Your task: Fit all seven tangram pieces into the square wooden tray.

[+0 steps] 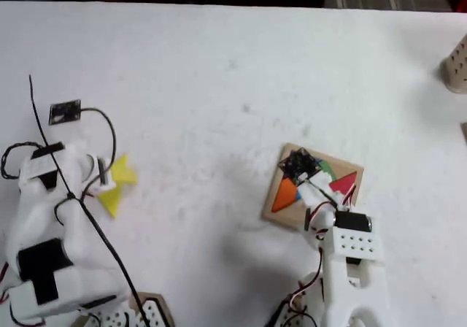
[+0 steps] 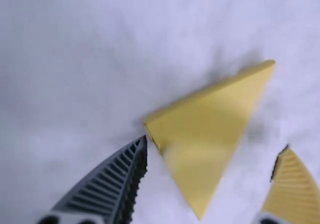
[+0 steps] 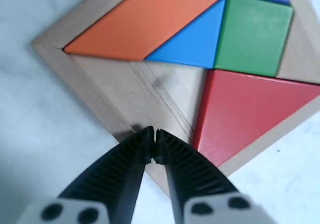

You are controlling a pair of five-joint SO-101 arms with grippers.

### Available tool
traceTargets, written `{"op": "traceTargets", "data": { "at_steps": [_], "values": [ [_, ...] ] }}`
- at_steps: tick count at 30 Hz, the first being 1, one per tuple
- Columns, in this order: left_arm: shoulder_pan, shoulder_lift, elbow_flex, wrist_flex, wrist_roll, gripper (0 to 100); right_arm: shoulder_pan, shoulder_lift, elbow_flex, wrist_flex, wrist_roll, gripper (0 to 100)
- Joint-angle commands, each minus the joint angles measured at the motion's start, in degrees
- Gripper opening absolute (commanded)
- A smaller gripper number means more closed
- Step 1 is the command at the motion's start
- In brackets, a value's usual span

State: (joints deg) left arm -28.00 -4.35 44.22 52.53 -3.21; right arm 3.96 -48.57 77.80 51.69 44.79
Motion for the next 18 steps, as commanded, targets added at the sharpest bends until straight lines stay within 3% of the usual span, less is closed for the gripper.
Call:
{"op": "traceTargets", "data": {
  "at_steps": [1, 6, 12, 18],
  "values": [
    [-0.92, 5.58, -8.09, 1.32, 0.62, 41, -0.66, -0.04, 0.53, -0.13, -0.26, 1.6],
    [-0.66, 13.41, -15.82, 5.98, 0.44, 40, -0.66, -0.04, 0.53, -0.13, -0.26, 1.6],
    [0.13, 12.79, -15.82, 5.71, 0.62, 40, -0.66, -0.04, 0.53, -0.22, -0.26, 1.6],
    [3.21, 12.53, -15.12, 4.66, 0.0, 17, -0.66, -0.04, 0.53, -0.31, -0.35, 1.6]
  ]
}}
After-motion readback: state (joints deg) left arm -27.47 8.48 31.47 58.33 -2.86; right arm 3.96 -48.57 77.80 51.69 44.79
